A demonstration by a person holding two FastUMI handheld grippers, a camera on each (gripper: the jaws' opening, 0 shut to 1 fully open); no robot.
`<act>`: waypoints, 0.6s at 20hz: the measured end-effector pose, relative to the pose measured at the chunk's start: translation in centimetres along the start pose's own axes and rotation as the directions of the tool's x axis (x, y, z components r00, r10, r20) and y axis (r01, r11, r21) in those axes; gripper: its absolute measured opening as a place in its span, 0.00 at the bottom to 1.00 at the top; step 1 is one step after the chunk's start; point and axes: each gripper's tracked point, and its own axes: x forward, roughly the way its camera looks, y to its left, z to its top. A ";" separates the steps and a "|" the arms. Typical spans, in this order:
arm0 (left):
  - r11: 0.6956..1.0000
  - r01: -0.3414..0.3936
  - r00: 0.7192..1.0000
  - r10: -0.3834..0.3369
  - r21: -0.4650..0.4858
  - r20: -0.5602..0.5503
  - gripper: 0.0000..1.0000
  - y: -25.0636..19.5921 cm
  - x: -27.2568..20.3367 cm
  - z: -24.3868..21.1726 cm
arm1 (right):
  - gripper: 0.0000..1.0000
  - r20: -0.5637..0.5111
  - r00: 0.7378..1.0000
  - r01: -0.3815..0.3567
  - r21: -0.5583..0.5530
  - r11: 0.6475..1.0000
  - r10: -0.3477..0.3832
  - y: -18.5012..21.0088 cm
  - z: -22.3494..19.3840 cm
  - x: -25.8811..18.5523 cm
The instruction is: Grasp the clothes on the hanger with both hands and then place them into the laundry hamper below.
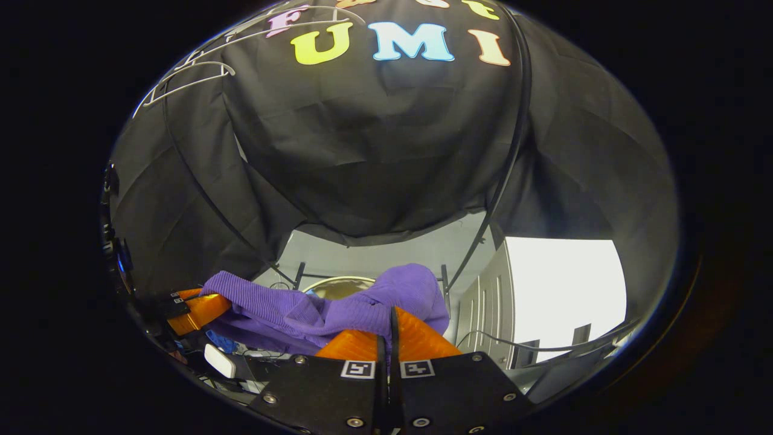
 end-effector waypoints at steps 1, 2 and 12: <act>1.000 -0.009 1.000 0.009 0.000 -0.002 0.01 0.2 -0.1 -0.2 | 0.02 -0.009 1.000 -0.004 0.001 1.000 0.004 0.1 -0.1 0.0; 1.000 -0.020 1.000 0.020 0.000 -0.003 0.01 0.6 -0.3 -0.4 | 0.03 -0.019 1.000 -0.012 0.004 1.000 0.012 0.2 -0.1 -0.1; 0.988 -0.153 0.986 0.155 -0.030 0.064 0.91 4.4 -5.6 0.4 | 0.96 0.010 0.991 -0.130 -0.036 0.991 0.131 3.4 2.0 -3.1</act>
